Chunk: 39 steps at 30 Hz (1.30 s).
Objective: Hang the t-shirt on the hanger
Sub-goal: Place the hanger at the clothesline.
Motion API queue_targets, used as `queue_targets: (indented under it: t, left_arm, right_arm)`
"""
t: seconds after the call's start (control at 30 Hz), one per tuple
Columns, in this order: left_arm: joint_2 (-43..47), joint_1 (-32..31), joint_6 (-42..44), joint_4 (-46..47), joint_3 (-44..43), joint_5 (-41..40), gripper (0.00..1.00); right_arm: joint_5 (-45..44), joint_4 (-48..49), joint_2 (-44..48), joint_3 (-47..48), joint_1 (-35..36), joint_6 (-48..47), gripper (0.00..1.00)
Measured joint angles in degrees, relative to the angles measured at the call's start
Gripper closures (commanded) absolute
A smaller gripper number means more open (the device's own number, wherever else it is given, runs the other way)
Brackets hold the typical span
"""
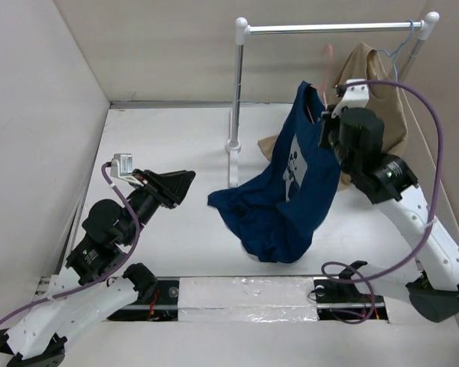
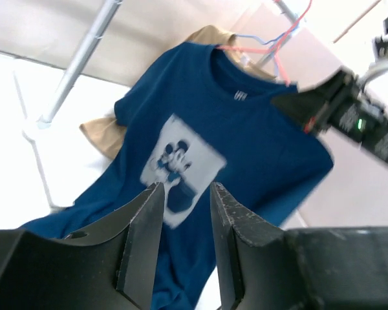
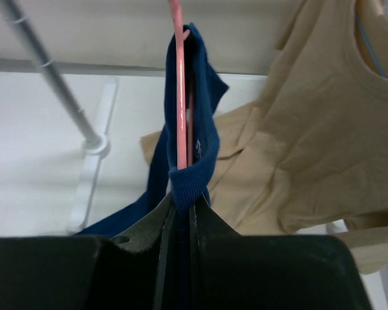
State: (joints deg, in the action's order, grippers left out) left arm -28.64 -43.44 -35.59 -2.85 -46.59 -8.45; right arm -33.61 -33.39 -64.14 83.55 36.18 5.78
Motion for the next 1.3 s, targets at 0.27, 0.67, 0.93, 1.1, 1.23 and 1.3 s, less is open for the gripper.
queue_targets:
  t: [0.27,0.67,0.93,1.1,1.23,1.3]
  left_arm:
    - [4.0,0.0,1.8,-3.4,3.5,-1.6,0.65]
    - [4.4,0.0,2.2,-2.6,5.6,1.0,0.64]
    - [3.8,0.0,2.2,-2.6,6.3,1.9,0.63]
    - [3.5,0.0,2.2,-2.6,6.3,2.0,0.63]
    - [3.4,0.0,2.2,-2.6,6.3,2.0,0.63]
    - [3.4,0.0,2.2,-2.6,6.3,2.0,0.63]
  right_arm:
    - [16.1,3.7,-5.0,6.6,-18.6,-0.8,1.00]
    - [26.9,6.8,-11.9,12.2,-32.3,0.6,1.00]
    - [29.8,6.9,-16.7,14.5,-37.4,1.1,1.00]
    - [30.1,8.4,-19.9,17.0,-38.1,1.3,1.00]
    - [30.0,9.6,-22.1,17.9,-38.4,1.4,1.00]
    - [30.0,10.3,-23.0,17.8,-38.5,1.6,1.00]
